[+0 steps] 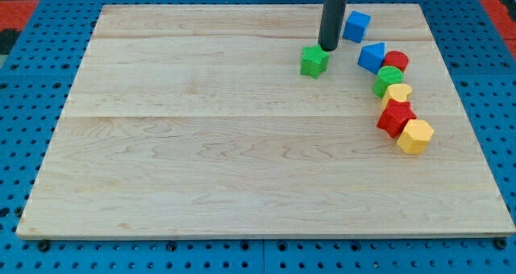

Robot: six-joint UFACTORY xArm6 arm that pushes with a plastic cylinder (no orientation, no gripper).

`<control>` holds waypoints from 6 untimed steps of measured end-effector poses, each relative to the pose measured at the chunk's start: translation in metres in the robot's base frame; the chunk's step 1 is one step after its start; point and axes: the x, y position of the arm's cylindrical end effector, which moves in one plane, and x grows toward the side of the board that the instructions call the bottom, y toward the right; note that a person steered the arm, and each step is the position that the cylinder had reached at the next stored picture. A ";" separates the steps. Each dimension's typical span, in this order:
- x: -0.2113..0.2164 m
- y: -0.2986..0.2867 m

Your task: Push the green star to the left of the green circle

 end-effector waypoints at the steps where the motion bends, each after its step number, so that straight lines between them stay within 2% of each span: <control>1: 0.006 -0.033; 3: 0.089 -0.022; 4: 0.076 -0.022; 6: 0.005 -0.023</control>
